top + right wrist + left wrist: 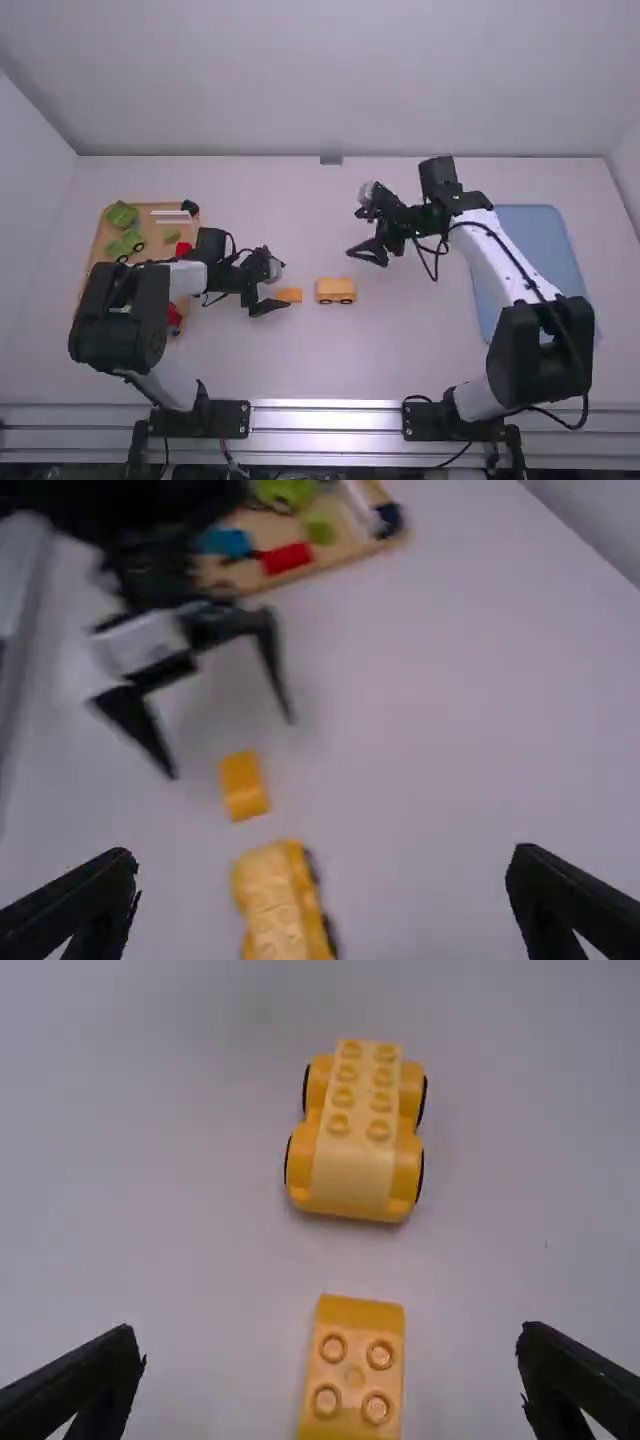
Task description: Assemble lego blocks to make yellow taxi
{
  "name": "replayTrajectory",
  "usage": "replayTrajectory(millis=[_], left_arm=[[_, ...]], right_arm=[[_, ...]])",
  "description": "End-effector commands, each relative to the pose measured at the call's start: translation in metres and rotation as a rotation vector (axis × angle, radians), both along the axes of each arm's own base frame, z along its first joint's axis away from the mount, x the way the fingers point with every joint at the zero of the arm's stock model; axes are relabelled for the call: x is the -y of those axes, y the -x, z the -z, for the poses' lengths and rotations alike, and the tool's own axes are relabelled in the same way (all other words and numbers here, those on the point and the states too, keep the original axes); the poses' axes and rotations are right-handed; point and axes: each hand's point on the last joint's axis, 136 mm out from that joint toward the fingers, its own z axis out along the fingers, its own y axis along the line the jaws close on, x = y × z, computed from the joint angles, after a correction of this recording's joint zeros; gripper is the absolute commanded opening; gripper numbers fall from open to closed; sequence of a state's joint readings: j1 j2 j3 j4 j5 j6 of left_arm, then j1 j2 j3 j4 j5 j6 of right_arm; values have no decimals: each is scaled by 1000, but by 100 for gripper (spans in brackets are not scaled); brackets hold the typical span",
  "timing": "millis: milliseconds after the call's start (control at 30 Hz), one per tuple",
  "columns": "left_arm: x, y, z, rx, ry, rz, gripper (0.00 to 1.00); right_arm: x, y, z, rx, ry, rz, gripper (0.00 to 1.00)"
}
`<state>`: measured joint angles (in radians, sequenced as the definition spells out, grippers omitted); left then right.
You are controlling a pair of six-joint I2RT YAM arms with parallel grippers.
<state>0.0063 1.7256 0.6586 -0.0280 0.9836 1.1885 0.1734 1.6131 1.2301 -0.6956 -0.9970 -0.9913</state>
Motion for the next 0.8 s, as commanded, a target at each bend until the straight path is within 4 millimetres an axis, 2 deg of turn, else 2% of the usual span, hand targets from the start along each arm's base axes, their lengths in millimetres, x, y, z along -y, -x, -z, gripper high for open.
replayTrajectory(millis=[0, 100, 233, 300, 433, 567, 633, 700, 733, 767], left_arm=[[6, 5, -1, -43, 55, 1, 99], [6, 4, 0, -43, 54, 1, 99], [6, 5, 6, -56, 49, -1, 99], [3, 5, 16, -70, 23, -7, 98], [3, 8, 29, -79, 10, 8, 92], [1, 8, 39, -84, -9, 1, 86], [0, 6, 43, -63, -18, -2, 82], [1, 6, 45, -36, -13, 0, 69], [1, 5, 47, -9, -11, 0, 54], [0, 6, 48, 1, -12, 0, 50]], right_arm=[[0, 25, -32, 270, -164, -201, 99], [3, 37, -20, 262, -177, -230, 99], [2, 50, 15, 239, -177, -242, 99], [-3, 52, 31, 228, -198, -230, 99], [-5, 47, 42, 210, -235, -184, 99], [-1, 37, 43, 165, -262, -118, 99], [1, 34, 41, 149, -280, -98, 99], [3, 32, 39, 144, -290, -90, 99], [4, 32, 38, 143, -294, -88, 99], [4, 32, 38, 143, -296, -88, 99]])
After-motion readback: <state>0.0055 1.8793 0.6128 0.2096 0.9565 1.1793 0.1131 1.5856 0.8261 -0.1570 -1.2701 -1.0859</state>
